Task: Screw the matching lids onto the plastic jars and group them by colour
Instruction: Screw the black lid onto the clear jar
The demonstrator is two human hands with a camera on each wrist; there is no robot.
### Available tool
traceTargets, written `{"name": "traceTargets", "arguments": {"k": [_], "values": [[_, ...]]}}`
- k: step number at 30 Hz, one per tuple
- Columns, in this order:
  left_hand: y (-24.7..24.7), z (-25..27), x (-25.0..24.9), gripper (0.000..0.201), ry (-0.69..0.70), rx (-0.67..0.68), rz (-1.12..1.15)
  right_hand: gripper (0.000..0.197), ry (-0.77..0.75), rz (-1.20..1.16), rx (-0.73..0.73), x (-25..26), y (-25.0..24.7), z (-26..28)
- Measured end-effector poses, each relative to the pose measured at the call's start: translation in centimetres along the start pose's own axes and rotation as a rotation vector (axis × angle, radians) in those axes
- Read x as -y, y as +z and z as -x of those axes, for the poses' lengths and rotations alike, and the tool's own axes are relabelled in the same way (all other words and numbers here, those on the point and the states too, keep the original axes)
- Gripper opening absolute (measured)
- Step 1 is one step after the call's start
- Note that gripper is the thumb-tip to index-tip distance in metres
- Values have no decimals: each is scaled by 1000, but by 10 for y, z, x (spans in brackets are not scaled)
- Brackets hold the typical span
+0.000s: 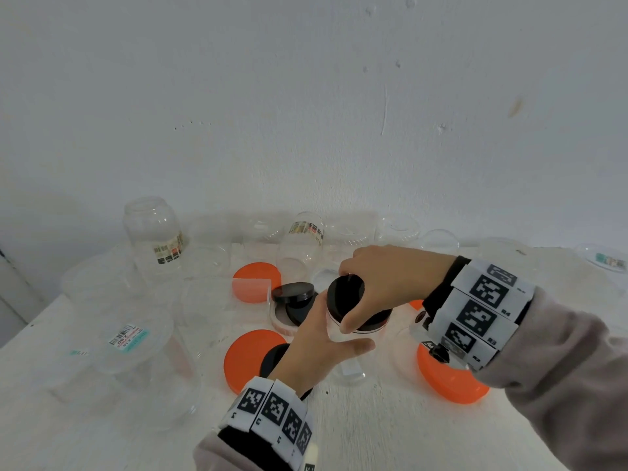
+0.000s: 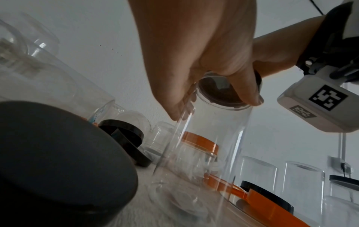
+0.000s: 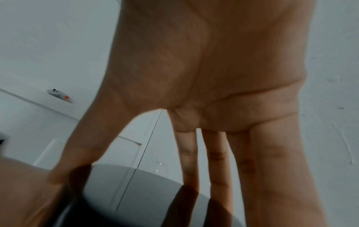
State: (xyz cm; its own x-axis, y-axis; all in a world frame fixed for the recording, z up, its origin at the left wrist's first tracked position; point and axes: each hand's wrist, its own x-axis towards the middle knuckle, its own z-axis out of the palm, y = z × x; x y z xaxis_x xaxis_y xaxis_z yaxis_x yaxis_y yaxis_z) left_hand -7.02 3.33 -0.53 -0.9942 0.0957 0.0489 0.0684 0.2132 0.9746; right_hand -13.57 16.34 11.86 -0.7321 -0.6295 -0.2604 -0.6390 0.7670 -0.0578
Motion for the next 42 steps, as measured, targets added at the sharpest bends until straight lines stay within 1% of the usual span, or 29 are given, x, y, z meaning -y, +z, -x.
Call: {"name": "traceTargets", "arguments": {"k": [2,4,6,9,14,17,19,21,23,26,29,30,32,33,35,38,42], "values": [[1,0,0,83,-2,-12,-5,73,-34,-48,72,-2,-2,1],[1,0,1,83,5,-20,-20,78,-68,-52,86,-3,-2,2],[1,0,2,82,10,-25,-21,77,-86,-52,37,-3,-1,3],[2,0,4,81,10,-35,-10,65,-105,-64,-48,-2,4,3],[2,0,5,81,24,-35,7,52,-86,-42,-184,0,16,4],[2,1,5,79,36,-30,10,46,-77,-17,-225,2,20,4],[2,1,5,79,37,-31,9,52,-77,-20,-180,1,19,4],[2,1,6,80,33,-34,4,64,-58,-37,-83,-3,15,5],[3,0,6,82,33,-42,-2,69,-54,-47,-52,-5,13,6],[4,1,7,81,40,-64,-2,65,-65,-55,-107,-6,15,8],[8,1,6,78,56,-95,-7,55,-63,2,-192,-4,22,7],[10,1,6,76,65,-114,-11,53,-36,4,-237,-2,25,7],[14,1,6,72,84,-155,-14,59,55,-3,-314,0,31,8],[16,2,6,72,89,-166,-14,63,91,-6,-326,1,33,8],[17,2,5,74,91,-168,-18,70,128,-39,-298,2,34,9],[16,0,4,76,95,-152,-26,78,140,-58,-185,0,26,9],[15,0,7,81,84,-151,-34,82,16,-114,31,-5,13,7]]}}
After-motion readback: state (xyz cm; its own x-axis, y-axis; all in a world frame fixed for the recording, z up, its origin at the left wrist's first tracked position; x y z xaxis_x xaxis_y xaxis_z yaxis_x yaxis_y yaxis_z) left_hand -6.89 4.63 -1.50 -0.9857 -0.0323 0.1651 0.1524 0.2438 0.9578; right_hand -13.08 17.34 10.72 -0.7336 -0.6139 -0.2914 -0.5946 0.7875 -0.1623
